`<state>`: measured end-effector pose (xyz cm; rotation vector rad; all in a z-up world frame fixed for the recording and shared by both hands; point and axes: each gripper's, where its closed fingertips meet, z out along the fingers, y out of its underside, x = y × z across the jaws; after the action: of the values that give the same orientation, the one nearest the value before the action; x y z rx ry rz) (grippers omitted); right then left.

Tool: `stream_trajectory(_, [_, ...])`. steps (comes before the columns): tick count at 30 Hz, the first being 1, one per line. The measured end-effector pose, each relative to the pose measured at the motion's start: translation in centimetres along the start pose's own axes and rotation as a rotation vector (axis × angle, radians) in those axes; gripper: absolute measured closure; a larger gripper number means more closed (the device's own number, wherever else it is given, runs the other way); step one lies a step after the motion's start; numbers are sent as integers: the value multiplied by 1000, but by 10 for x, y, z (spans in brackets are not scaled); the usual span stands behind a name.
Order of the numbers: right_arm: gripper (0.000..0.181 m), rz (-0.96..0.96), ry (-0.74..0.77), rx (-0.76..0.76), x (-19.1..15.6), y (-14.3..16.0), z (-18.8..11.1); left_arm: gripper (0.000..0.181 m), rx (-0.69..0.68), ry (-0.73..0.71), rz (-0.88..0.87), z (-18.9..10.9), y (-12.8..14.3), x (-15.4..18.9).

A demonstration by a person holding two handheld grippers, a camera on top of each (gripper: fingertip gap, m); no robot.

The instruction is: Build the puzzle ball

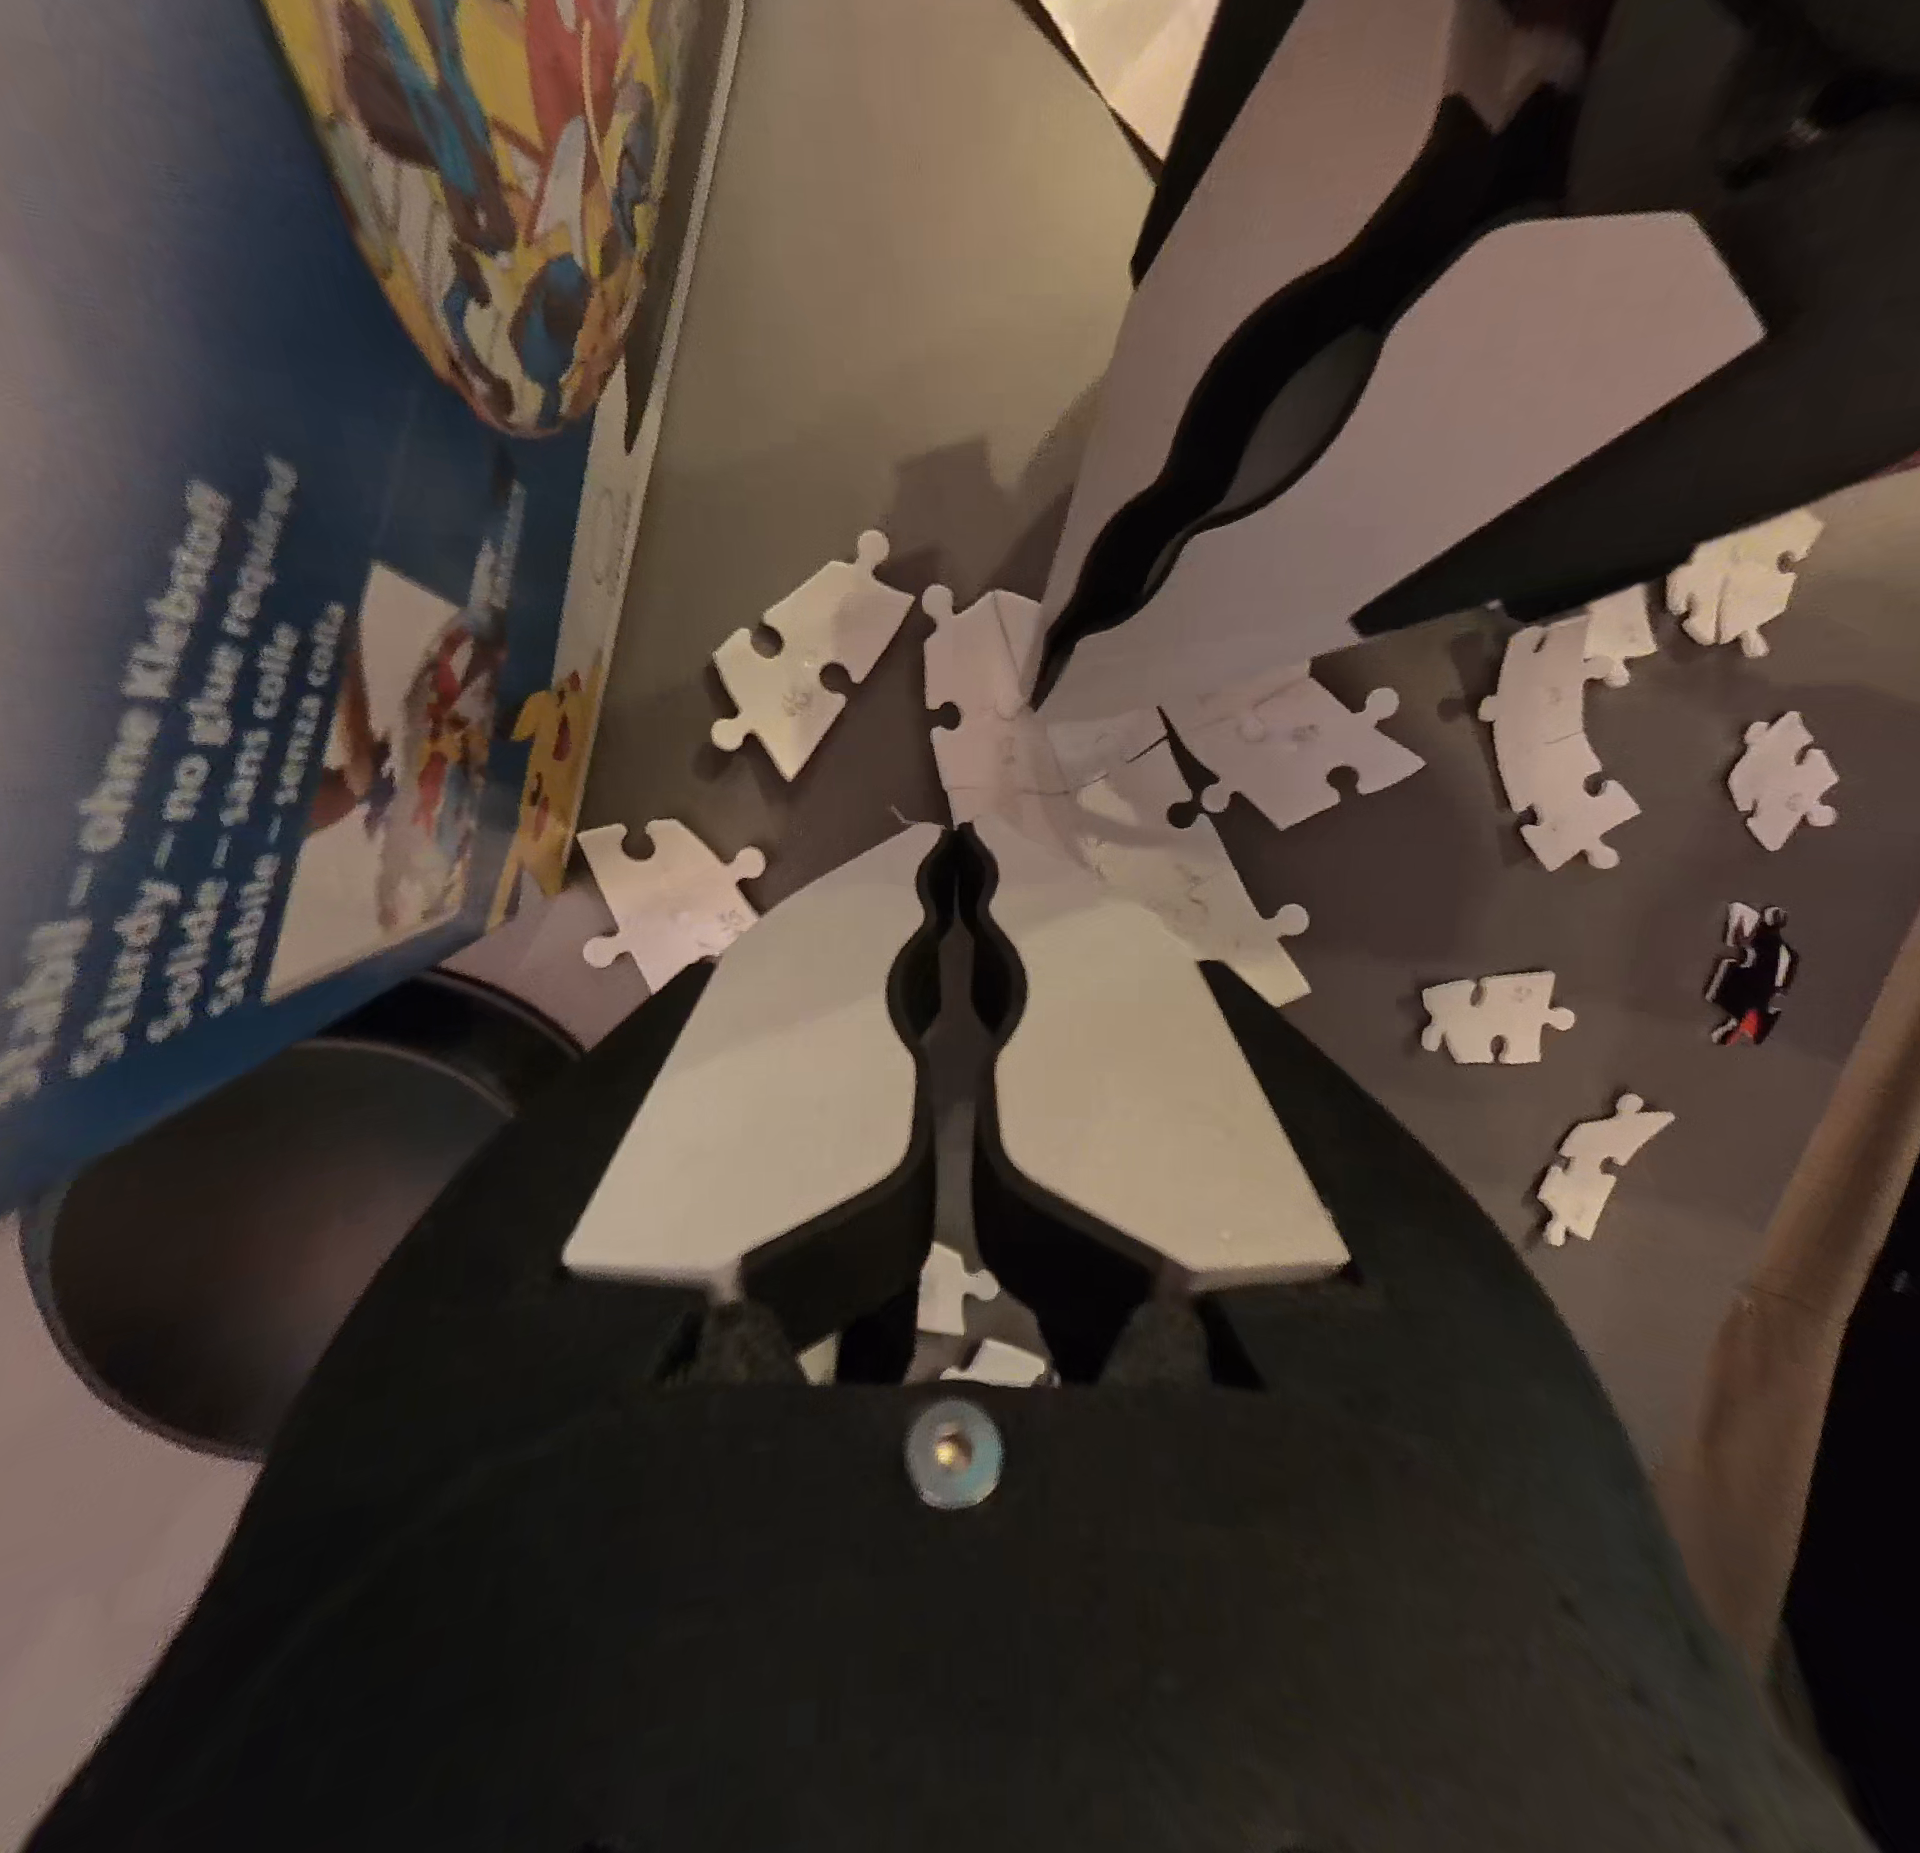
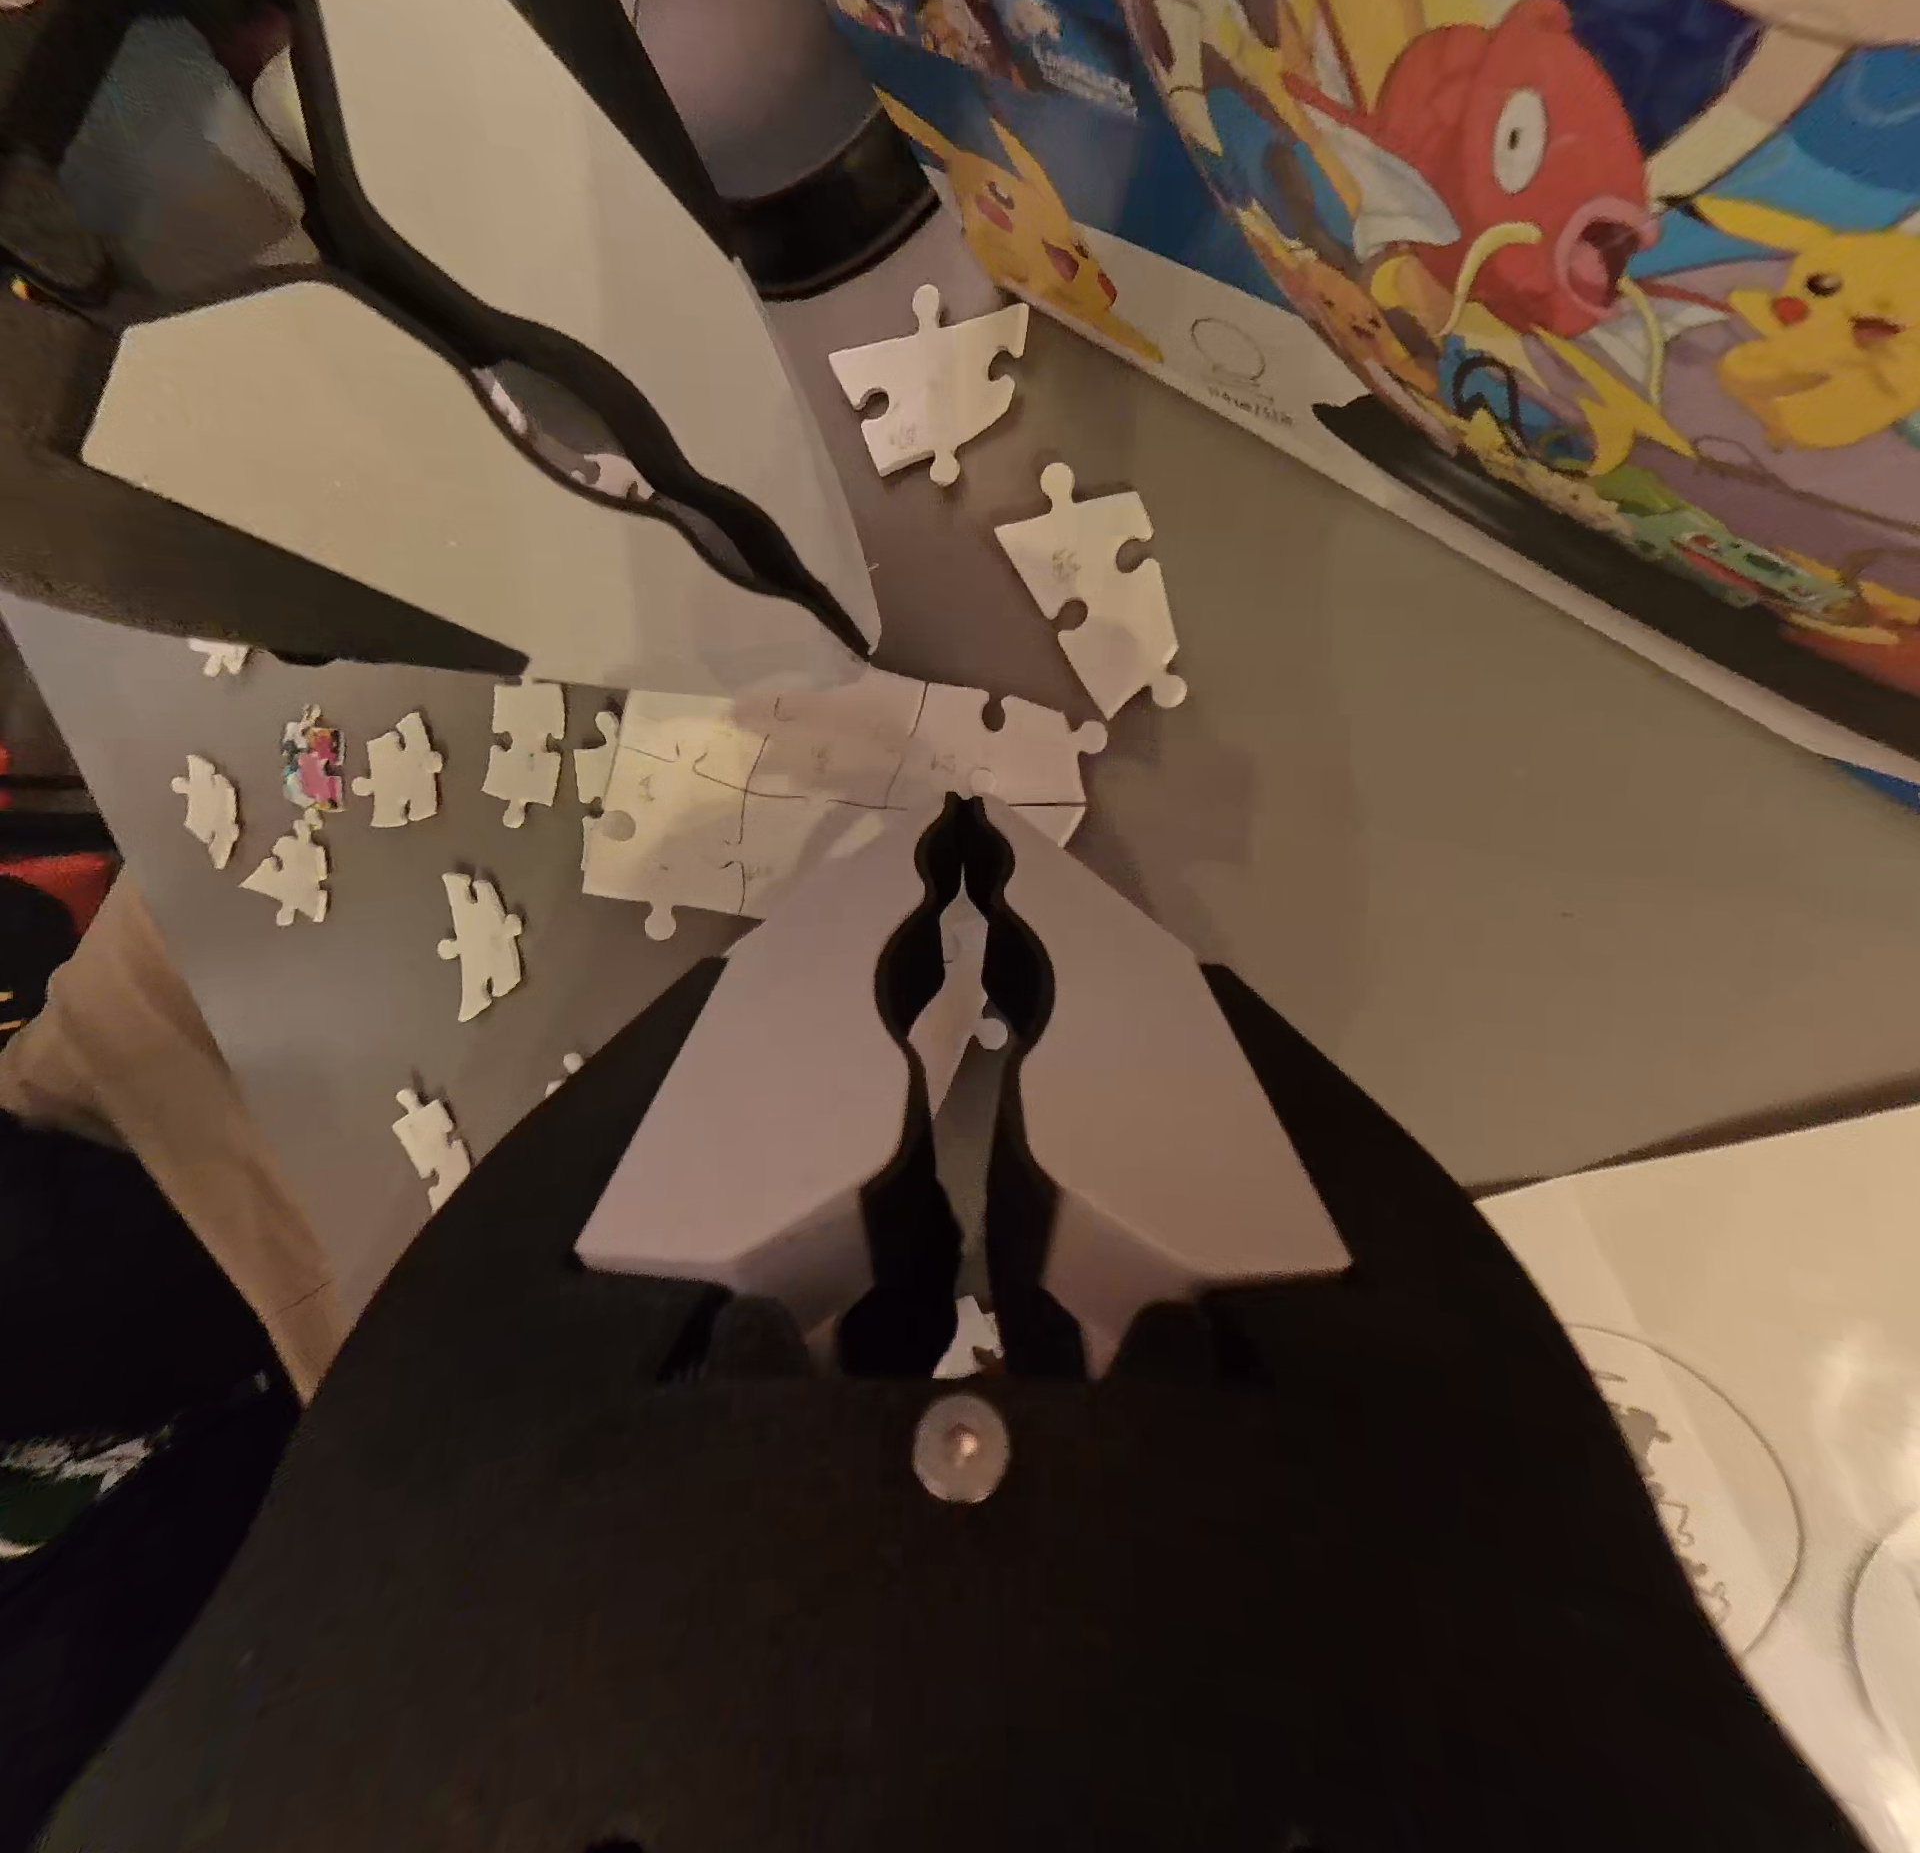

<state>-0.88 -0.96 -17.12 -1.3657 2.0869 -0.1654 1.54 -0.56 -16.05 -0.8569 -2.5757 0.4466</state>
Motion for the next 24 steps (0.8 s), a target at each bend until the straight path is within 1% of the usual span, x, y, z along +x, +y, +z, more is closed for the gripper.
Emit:
stream_trajectory(1, [181, 12, -19, -9, 0, 0, 0, 181, 12, 19, -8, 0, -1, 3])
stream_trajectory(5, [181, 52, -70, 13, 1, -2, -1, 181, 9, 61, -44, 6, 2, 7])
stream_trajectory(7, [181, 64, -80, 34, 2, -1, -2, 181, -2, 52, -50, 9, 5, 6])
stream_trajectory(9, [181, 71, -69, 53, 6, -1, -4, 181, -7, 64, -51, 12, 8, 9])
stream_trajectory(20, [181, -4, -16, 12, 2, -1, 0, 181, 27, 82, -81, 16, 7, 9])
stream_trajectory(24, [181, -51, 45, -33, 2, 0, 0, 181, 46, 97, -100, 16, 6, 9])
